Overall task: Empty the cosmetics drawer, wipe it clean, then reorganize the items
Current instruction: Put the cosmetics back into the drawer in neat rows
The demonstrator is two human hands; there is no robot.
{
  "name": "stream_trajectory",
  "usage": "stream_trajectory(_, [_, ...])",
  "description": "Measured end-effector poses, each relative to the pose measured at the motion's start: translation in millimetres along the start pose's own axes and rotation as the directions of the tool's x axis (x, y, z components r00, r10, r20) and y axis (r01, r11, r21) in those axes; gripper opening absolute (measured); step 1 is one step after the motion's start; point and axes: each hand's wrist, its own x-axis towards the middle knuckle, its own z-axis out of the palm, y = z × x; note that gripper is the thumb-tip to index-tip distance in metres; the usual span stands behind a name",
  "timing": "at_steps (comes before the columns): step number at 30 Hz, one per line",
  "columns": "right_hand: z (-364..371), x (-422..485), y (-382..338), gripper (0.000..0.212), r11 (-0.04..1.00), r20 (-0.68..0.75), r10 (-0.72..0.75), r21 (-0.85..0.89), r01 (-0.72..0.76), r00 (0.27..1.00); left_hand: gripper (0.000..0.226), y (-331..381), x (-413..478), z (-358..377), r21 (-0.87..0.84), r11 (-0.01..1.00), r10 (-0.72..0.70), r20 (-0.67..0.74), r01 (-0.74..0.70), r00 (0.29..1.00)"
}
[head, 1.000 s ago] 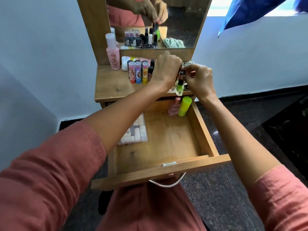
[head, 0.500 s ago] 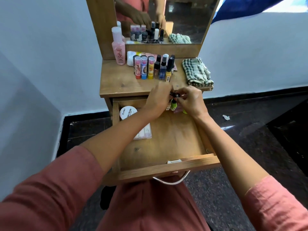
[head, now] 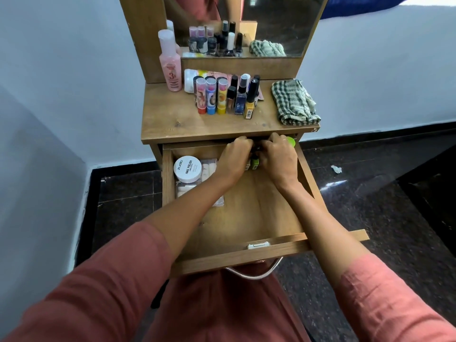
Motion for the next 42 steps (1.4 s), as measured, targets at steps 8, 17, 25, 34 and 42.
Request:
stream_trajectory(8, [10.8,-0.1,1.6,0.015,0.997,-0.031,-0.053,-0.067,0.051,0.998,0.025,-2.7,0.0,6.3,-0.026,1.000,0.006,-0.022,-0.006,1.000])
stream_trajectory(17, [-33.2,11.2,-11.0,0.017,0.935,-0.138,0.035,0.355,0.017,0.990,0.022,6.1,-2.8,-23.7,-0.111,0.988,0.084,-0.168,-0.103,0.982])
stream_trajectory(25, [-67.7,65.4,-29.8,0.036,0.877,-0.192,0.021,0.475,0.074,0.981,0.035,17.1,41.2,-85.7,-0.037,0.991,0.096,-0.450,-0.126,0.888])
stream_trajectory(34, [-64.1,85.9,-30.6,0.025,0.881,-0.104,0.030,0.472,0.023,0.994,0.019,19.8,67.1,-96.8,0.184,0.980,0.132,-0.292,-0.080,0.947])
stream_trajectory(42, [-73.4,67.1,-27.1,0.024,0.836,-0.116,0.035,0.548,0.035,0.993,0.020,27.3,48.2,-101.9,0.079,0.994,0.096,-0.240,-0.079,0.966])
